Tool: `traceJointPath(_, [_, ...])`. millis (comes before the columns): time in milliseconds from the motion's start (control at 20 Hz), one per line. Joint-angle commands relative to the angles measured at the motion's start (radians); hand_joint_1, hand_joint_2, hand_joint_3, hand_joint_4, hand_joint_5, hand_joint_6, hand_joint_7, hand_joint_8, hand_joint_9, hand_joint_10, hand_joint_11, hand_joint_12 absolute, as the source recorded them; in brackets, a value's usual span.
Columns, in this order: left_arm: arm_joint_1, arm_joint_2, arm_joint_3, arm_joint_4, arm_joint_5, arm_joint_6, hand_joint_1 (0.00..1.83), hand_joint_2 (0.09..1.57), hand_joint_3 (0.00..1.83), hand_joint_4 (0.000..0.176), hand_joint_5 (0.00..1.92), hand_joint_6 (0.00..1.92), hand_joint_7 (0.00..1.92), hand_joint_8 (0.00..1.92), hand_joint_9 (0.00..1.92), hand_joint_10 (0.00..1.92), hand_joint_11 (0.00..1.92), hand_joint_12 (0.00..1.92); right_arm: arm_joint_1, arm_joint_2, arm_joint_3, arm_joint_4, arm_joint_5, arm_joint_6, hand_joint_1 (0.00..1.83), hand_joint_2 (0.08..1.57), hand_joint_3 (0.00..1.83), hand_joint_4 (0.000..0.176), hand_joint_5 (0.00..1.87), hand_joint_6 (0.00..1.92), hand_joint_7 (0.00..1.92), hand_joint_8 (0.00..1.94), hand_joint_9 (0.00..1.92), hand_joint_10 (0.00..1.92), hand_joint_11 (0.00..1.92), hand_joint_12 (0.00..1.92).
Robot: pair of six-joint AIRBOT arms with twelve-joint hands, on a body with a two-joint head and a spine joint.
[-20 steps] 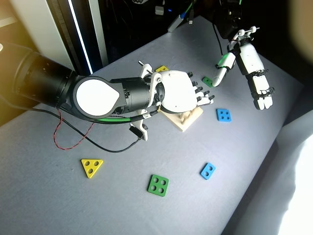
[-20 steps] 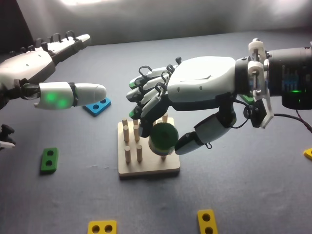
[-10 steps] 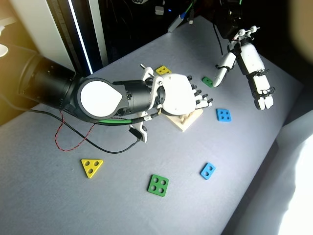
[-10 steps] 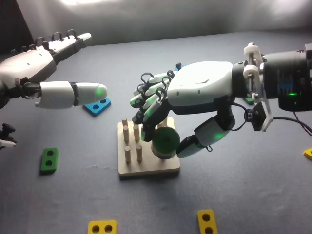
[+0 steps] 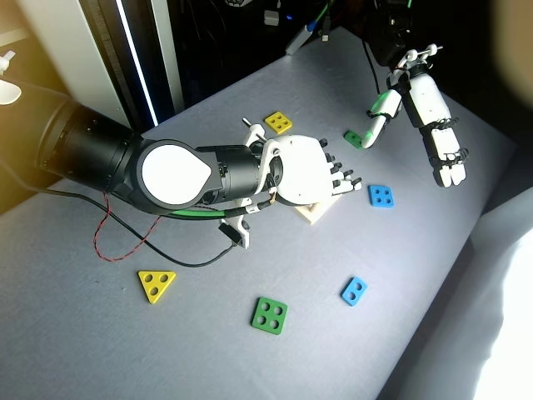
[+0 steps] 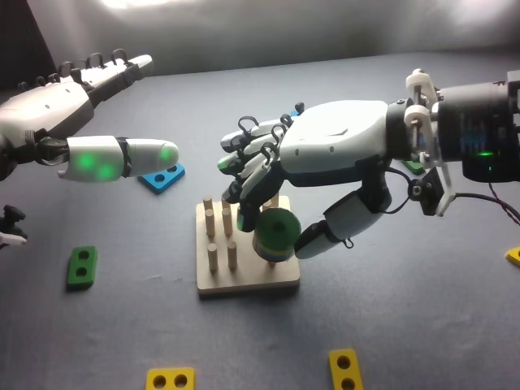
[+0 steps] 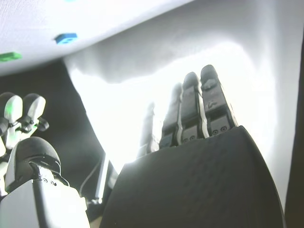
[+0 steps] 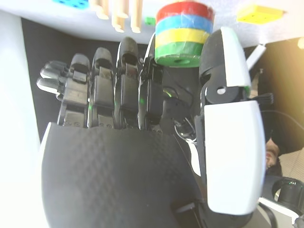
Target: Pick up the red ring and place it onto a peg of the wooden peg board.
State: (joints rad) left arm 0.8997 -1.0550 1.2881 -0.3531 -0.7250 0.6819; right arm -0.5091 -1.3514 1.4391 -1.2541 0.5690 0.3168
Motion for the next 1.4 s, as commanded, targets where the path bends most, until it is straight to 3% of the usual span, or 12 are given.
traceJointPath(0, [-0.014, 0.003, 0.007, 0.002, -0.116, -0.005, 0.25, 0.90, 0.00, 0.176, 0.00, 0.00, 0.00, 0.00, 0.00, 0.00, 0.00, 0.00, 0.005, -0.004, 0.003, 0.048, 0.045, 0.003, 1.08, 1.14, 0.00, 0.000, 0.94, 1.08, 0.43, 0.00, 0.17, 0.00, 0.00, 0.00])
traceJointPath(150, [-0.015, 0.002, 0.008, 0.004, -0.115, -0.004, 0.25, 0.90, 0.00, 0.161, 0.00, 0.00, 0.00, 0.00, 0.00, 0.00, 0.00, 0.00, 0.005, -0.013, 0.014, 0.047, 0.045, 0.009, 1.09, 1.15, 0.00, 0.000, 0.92, 1.11, 0.44, 0.00, 0.17, 0.00, 0.00, 0.00])
traceJointPath(600, [-0.017, -0.001, 0.008, 0.006, -0.113, -0.004, 0.25, 0.89, 0.00, 0.174, 0.00, 0.00, 0.00, 0.00, 0.00, 0.00, 0.00, 0.00, 0.006, -0.025, 0.028, 0.036, 0.038, 0.019, 1.05, 1.16, 0.00, 0.001, 0.89, 1.16, 0.44, 0.00, 0.18, 0.00, 0.00, 0.00])
traceJointPath(650, [-0.017, -0.001, 0.008, 0.006, -0.113, -0.004, 0.25, 0.90, 0.00, 0.163, 0.00, 0.00, 0.00, 0.00, 0.00, 0.00, 0.00, 0.00, 0.006, -0.025, 0.028, 0.035, 0.036, 0.019, 0.98, 1.18, 0.01, 0.118, 0.82, 1.23, 0.41, 0.01, 0.17, 0.00, 0.00, 0.00])
traceJointPath(700, [-0.017, 0.000, 0.008, 0.006, -0.113, -0.004, 0.25, 0.89, 0.00, 0.165, 0.00, 0.00, 0.00, 0.00, 0.00, 0.00, 0.00, 0.00, 0.005, -0.026, 0.028, 0.033, 0.035, 0.019, 0.84, 1.06, 0.00, 0.055, 0.46, 0.92, 0.35, 0.00, 0.14, 0.00, 0.00, 0.00])
traceJointPath(750, [-0.017, 0.001, 0.008, 0.006, -0.113, -0.004, 0.25, 0.89, 0.00, 0.173, 0.00, 0.00, 0.00, 0.00, 0.00, 0.00, 0.00, 0.00, 0.005, -0.027, 0.028, 0.030, 0.033, 0.019, 0.79, 0.99, 0.00, 0.044, 0.34, 0.70, 0.31, 0.00, 0.12, 0.00, 0.00, 0.00])
traceJointPath(900, [-0.017, 0.002, 0.008, 0.004, -0.114, -0.004, 0.25, 0.91, 0.00, 0.157, 0.00, 0.00, 0.00, 0.00, 0.00, 0.00, 0.00, 0.00, 0.005, -0.027, 0.027, 0.019, 0.028, 0.019, 0.75, 0.86, 0.00, 0.086, 0.13, 0.06, 0.12, 0.00, 0.02, 0.00, 0.00, 0.00])
traceJointPath(950, [-0.017, 0.002, 0.008, 0.003, -0.115, -0.004, 0.25, 0.90, 0.00, 0.160, 0.00, 0.00, 0.00, 0.00, 0.00, 0.00, 0.00, 0.00, 0.004, -0.027, 0.027, 0.019, 0.027, 0.019, 0.73, 0.83, 0.00, 0.102, 0.07, 0.01, 0.07, 0.00, 0.01, 0.00, 0.00, 0.00])
traceJointPath(1100, [-0.009, 0.008, 0.004, -0.004, -0.122, -0.004, 0.25, 0.89, 0.00, 0.170, 0.00, 0.00, 0.00, 0.00, 0.00, 0.00, 0.00, 0.00, -0.001, -0.024, 0.027, 0.019, 0.026, 0.020, 0.69, 0.82, 0.00, 0.080, 0.03, 0.00, 0.04, 0.00, 0.00, 0.00, 0.00, 0.00])
traceJointPath(1200, [-0.001, 0.015, -0.002, -0.012, -0.132, -0.004, 0.26, 0.90, 0.00, 0.176, 0.00, 0.00, 0.00, 0.00, 0.00, 0.00, 0.00, 0.00, -0.008, -0.010, 0.023, 0.019, 0.021, 0.020, 0.68, 0.82, 0.00, 0.085, 0.01, 0.00, 0.00, 0.00, 0.00, 0.00, 0.06, 0.03])
traceJointPath(1300, [0.003, 0.019, -0.004, -0.016, -0.137, -0.004, 0.23, 0.90, 0.00, 0.176, 0.00, 0.00, 0.00, 0.00, 0.00, 0.00, 0.00, 0.00, -0.025, 0.014, 0.013, 0.032, 0.010, 0.018, 0.69, 0.82, 0.01, 0.044, 0.01, 0.01, 0.00, 0.00, 0.00, 0.00, 0.00, 0.50])
traceJointPath(1350, [0.004, 0.020, -0.006, -0.018, -0.141, -0.004, 0.23, 0.90, 0.00, 0.176, 0.00, 0.00, 0.00, 0.00, 0.00, 0.00, 0.00, 0.00, -0.036, 0.026, 0.009, 0.058, 0.010, 0.007, 0.69, 0.85, 0.02, 0.031, 0.01, 0.00, 0.00, 0.00, 0.00, 0.00, 0.00, 0.42])
